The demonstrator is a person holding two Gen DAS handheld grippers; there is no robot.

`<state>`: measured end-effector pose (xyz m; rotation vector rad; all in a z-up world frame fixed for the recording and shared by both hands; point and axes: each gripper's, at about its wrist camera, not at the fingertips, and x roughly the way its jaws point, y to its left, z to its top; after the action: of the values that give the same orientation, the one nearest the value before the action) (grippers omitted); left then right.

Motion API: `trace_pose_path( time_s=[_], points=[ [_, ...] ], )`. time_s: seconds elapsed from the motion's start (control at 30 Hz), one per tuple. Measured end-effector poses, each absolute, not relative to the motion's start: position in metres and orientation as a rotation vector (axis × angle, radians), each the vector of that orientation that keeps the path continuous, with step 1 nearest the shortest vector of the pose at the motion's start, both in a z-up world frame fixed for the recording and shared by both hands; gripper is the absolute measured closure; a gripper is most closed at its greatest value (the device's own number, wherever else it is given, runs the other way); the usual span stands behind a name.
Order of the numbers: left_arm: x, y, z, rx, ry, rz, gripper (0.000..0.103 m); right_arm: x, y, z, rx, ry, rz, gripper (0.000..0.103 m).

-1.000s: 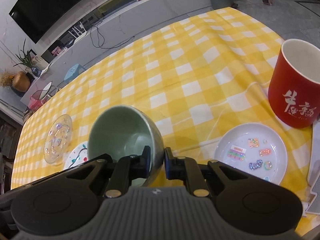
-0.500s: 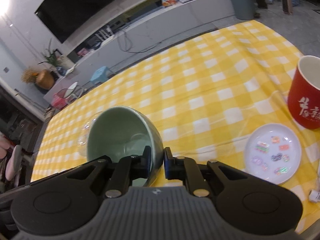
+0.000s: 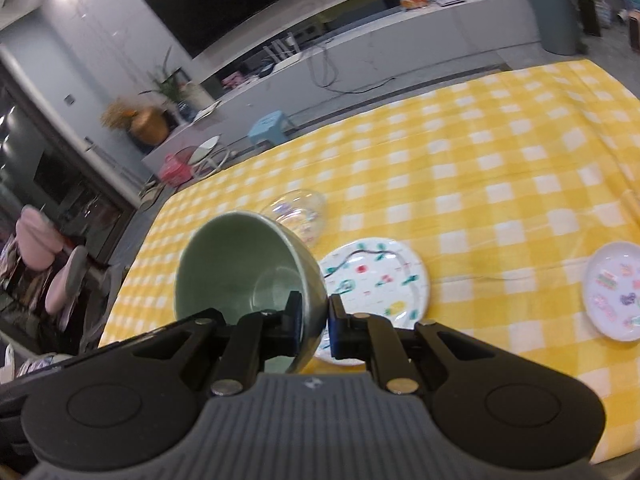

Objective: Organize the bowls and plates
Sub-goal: 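Lift the pale green bowl with both grippers and carry it over the steel bowls, then lower the green bowl into the blue steel bowl and open both grippers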

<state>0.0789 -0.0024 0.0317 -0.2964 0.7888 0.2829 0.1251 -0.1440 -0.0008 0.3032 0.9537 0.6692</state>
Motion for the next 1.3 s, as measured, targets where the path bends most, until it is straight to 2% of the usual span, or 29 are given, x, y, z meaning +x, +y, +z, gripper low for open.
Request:
trace_pose_path(
  time_s=[0.33,0.73,0.97,1.17,1.23,1.3],
  points=[
    [0.042,0.041,0.028,-0.366,0.789,0.347,0.095,0.102,-0.098,-0.006,0.267,0.997,0.759,0.092],
    [0.030,0.074,0.011,-0.364,0.895,0.356,0.095,0.097,-0.060,-0.035,0.234,1.128,0.813,0.089],
    [0.033,0.080,-0.006,-0.360,0.949,0.358,0.092,0.087,-0.047,-0.047,0.140,1.127,0.810,0.087],
    [0.033,0.084,-0.010,-0.373,0.953,0.329,0.085,0.084,-0.037,-0.044,0.051,1.080,0.797,0.087],
    [0.034,0.076,-0.009,-0.300,0.937,0.326,0.081,0.083,-0.036,-0.045,0.049,1.067,0.783,0.088],
    [0.036,0.065,-0.006,-0.205,0.923,0.336,0.081,0.080,-0.033,-0.045,0.028,1.050,0.774,0.088]
  ],
)
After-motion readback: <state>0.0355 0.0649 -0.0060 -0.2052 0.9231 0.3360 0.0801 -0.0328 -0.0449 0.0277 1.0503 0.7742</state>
